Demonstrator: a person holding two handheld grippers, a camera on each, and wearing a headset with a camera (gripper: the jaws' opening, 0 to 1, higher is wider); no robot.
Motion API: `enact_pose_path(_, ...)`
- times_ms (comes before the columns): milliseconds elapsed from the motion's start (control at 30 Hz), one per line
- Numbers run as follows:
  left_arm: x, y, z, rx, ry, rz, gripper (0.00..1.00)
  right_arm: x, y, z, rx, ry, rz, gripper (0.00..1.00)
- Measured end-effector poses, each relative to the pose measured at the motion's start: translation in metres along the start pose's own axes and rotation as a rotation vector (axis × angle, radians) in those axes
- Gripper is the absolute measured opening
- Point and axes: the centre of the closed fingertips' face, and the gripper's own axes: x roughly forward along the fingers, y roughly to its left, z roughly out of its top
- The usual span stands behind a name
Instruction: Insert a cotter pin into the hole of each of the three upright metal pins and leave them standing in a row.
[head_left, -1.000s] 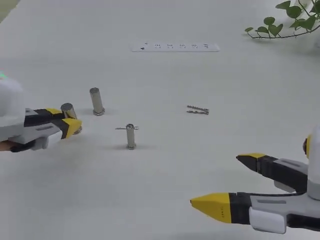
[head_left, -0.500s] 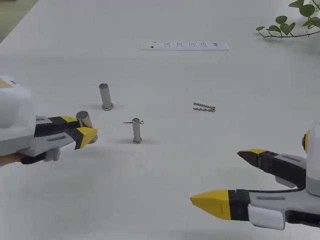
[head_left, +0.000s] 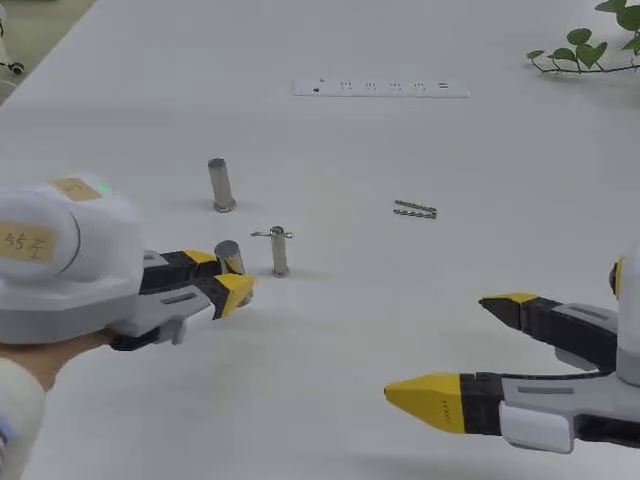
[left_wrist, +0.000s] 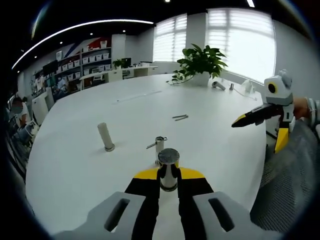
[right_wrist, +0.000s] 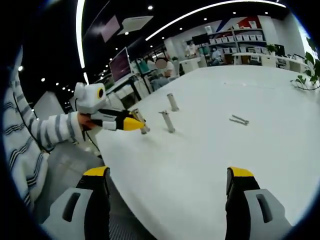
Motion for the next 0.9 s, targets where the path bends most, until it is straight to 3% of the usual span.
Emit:
enact_pose_path(433,0.023,-0.028,-0.003,0.028,0.027,-0.034,0.11,-0.003,-0.003,-0.011,-0.028,0.024,-0.012,0.97)
enact_pose_path(900,0.038,-0.045,-0.012,0.046,0.040,-0.050,0.11,-0.003,0.004,-0.017,-0.044,0.034,0.008,0.96)
